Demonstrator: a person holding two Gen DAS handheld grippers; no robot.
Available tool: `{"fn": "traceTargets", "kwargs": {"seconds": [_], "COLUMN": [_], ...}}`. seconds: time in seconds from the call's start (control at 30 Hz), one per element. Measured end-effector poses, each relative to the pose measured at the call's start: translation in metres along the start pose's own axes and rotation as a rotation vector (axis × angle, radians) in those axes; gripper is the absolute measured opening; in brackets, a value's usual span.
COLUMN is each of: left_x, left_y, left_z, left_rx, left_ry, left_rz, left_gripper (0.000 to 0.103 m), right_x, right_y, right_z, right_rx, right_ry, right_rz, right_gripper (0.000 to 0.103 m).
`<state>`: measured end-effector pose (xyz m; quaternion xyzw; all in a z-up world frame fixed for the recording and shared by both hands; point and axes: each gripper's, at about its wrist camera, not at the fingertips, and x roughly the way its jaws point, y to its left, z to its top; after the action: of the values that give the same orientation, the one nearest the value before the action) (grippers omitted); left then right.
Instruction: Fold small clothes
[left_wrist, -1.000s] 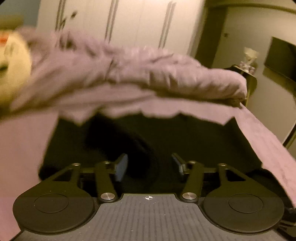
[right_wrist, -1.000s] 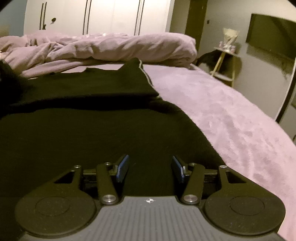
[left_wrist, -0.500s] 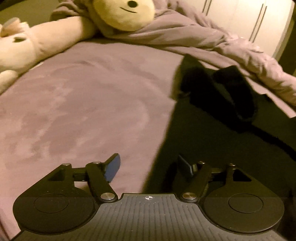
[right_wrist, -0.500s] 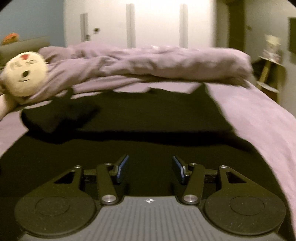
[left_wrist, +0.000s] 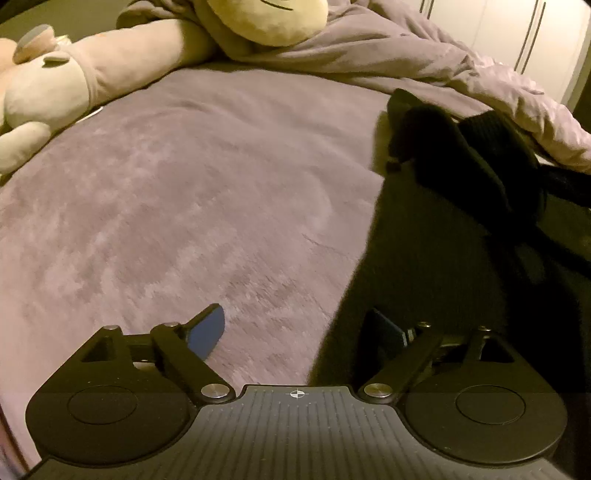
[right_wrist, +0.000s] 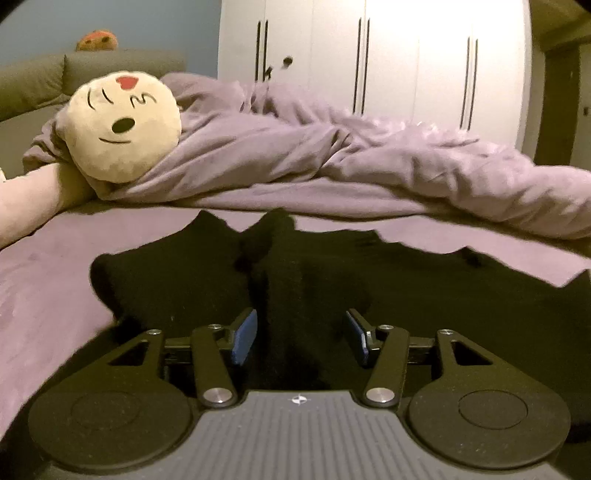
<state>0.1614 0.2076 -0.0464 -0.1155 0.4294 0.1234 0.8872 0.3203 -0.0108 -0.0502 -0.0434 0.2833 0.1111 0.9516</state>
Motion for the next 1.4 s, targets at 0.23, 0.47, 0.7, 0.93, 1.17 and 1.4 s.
{"fn": "traceTargets", "kwargs": {"seconds": [0.23, 0.47, 0.7, 0.93, 1.17, 1.4], "left_x": [-0.002, -0.006, -0.019, -0.025, -0.019, -0.019], "left_y": [-0.003, -0.009, -0.018, -0.039, -0.053, -0.064], "left_z": [-0.001, -0.002, 0.0, 0.005, 0.007, 0.011], "left_rx": [-0.006, 0.001, -0.014, 0.029, 0.047, 0.081], "left_ry": [0.019, 0.035, 0.036, 0.013, 0.025, 0.012], "left_rz": [-0.001, -0.002, -0.028, -0.038, -0.035, -0.039], "left_gripper": [0.092, 0.092, 0.092, 0.092, 0.092, 0.092], "right_x": [-0.018, -0.062, -0.078, -0.065, -0.064, -0.081], "right_y": [-0.048, -0.157, -0.196, -0.223, -0.247, -0.23], "right_z": [0.006, -0.051, -0.082, -0.082, -0.087, -0.052], "right_rx": [0.187, 0.47, 0.635, 0.792, 0.804, 0.418], "right_ry": [-0.086, -0.01, -0.01, -0.013, -0.02, -0.123], "right_rz": [-0.097, -0.274, -0.173, -0.153, -0.14, -0.285], "right_gripper": [0.01, 0.018, 0.038, 0.038, 0.018, 0.011]}}
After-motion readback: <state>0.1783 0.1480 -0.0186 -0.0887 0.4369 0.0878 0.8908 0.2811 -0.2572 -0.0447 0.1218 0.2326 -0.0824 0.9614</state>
